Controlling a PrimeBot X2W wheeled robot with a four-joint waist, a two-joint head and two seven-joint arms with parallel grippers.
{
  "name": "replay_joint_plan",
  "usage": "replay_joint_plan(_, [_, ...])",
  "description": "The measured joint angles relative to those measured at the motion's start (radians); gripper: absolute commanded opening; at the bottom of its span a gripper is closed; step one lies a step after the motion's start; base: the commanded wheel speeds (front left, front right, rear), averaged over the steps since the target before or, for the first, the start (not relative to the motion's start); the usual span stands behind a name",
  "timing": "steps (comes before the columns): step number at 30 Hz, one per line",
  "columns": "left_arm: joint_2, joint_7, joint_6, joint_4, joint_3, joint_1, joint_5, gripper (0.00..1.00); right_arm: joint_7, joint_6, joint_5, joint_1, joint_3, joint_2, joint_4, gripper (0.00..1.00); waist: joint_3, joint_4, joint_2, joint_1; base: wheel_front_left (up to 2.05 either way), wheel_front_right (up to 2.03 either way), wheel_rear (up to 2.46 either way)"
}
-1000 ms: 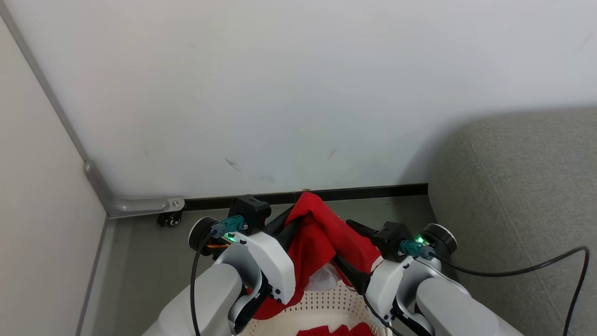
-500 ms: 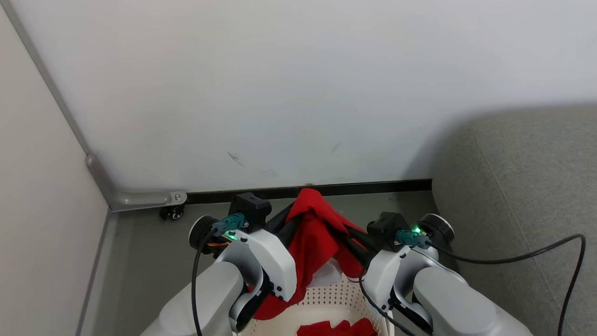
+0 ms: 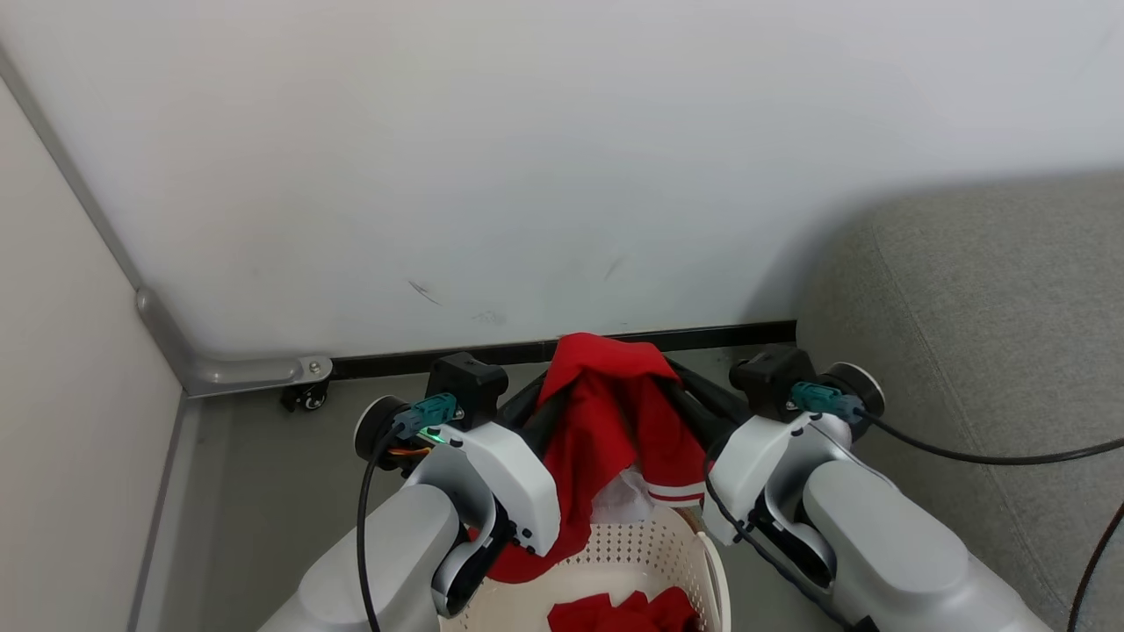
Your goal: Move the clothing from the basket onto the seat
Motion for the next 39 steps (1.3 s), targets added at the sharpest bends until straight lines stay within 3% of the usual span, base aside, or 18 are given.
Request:
replay_joint_plan(11, [0.000, -0.023, 0.006, -0.011, -0.001, 0.000, -0.001, 1.00, 0.000, 0.000, -0.004, 0.001, -0.136, -0.074, -0.080, 0.00, 0.014, -0.024, 0.0000, 0.0000, 0.00, 0.00, 0.00])
replay_joint_plan(25, [0.000, -0.049, 0.006, -0.011, -0.013, 0.008, 0.000, 1.00, 0.000, 0.000, -0.054, 0.121, -0.360, -0.183, -0.169, 0.00, 0.003, -0.056, 0.0000, 0.0000, 0.00, 0.00, 0.00])
replay_joint_plan(39, [0.001, -0.057, -0.018, -0.043, -0.062, 0.039, -0.018, 1.00, 0.000, 0.000, -0.113, 0.219, -0.481, -0.224, -0.254, 0.00, -0.004, -0.122, 0.0000, 0.0000, 0.00, 0.00, 0.00])
